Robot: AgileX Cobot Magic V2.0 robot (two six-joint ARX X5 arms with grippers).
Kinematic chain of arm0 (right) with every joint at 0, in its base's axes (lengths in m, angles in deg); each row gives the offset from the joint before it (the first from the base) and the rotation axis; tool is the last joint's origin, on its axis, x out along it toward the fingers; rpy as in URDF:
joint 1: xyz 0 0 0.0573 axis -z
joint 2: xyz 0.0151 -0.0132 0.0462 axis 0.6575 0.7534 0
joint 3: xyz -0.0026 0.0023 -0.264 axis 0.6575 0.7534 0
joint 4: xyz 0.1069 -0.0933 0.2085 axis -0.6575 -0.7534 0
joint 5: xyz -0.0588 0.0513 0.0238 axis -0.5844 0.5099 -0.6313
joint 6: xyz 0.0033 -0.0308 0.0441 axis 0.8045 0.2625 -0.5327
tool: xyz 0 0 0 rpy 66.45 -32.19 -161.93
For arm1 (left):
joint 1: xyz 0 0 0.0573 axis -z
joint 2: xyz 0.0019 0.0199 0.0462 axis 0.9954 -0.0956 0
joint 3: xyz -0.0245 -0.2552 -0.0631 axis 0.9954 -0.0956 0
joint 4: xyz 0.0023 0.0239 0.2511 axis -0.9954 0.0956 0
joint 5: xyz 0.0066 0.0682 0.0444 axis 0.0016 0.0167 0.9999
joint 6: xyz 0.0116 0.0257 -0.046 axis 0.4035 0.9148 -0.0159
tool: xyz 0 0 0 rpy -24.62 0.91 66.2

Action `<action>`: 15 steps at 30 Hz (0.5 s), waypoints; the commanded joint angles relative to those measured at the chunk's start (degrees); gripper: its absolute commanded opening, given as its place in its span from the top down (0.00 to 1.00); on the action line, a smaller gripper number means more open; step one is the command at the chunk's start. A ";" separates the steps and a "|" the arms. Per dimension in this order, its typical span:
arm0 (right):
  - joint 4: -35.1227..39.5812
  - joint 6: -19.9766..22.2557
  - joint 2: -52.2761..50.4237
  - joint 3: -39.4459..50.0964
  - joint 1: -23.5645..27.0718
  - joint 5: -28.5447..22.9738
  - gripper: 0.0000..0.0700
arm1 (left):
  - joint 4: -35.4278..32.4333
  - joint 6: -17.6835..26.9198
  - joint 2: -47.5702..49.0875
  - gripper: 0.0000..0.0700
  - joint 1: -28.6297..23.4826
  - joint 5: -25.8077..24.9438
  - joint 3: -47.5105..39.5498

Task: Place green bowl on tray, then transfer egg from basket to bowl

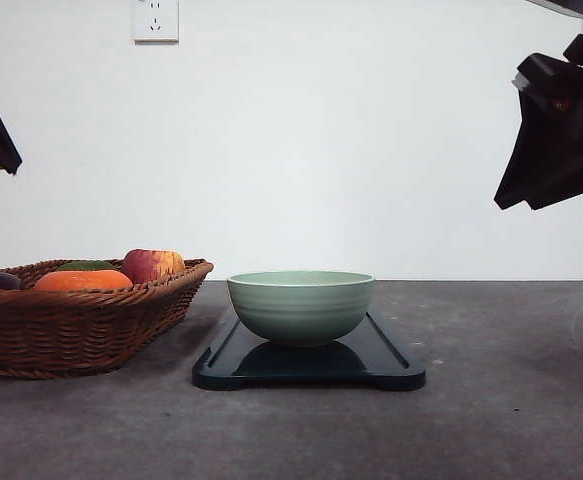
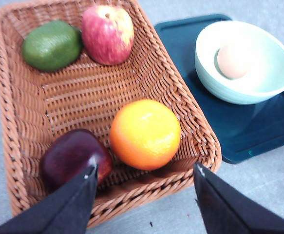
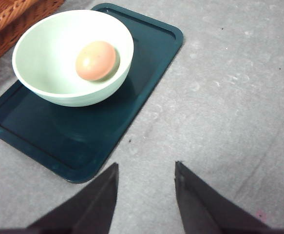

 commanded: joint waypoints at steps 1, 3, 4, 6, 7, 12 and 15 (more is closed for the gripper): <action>0.20 0.88 0.39 -0.15 -0.26 0.01 0.68 | -0.16 -0.39 -0.34 0.44 0.12 -0.06 0.57; 0.02 0.84 0.39 -0.15 -0.27 0.02 0.68 | 0.52 -0.26 -0.37 0.46 0.13 -0.07 0.57; -0.16 0.84 0.39 -0.15 -0.27 0.02 0.80 | 0.54 -0.26 -0.37 0.64 0.13 -0.09 0.57; -0.21 0.88 0.39 -0.15 -0.27 0.00 0.99 | 0.79 -0.42 -0.37 0.98 0.13 -0.11 0.57; -0.20 0.82 0.39 -0.15 -0.27 0.03 0.99 | 0.77 -0.45 -0.37 1.00 0.13 -0.10 0.59; -0.93 0.44 0.39 -0.17 -0.34 0.03 0.98 | 0.78 -0.49 -0.19 1.00 0.13 -0.09 0.66; -0.23 0.44 0.39 -0.17 -0.32 0.00 0.98 | 0.69 -0.49 -0.19 1.00 0.13 -0.09 0.68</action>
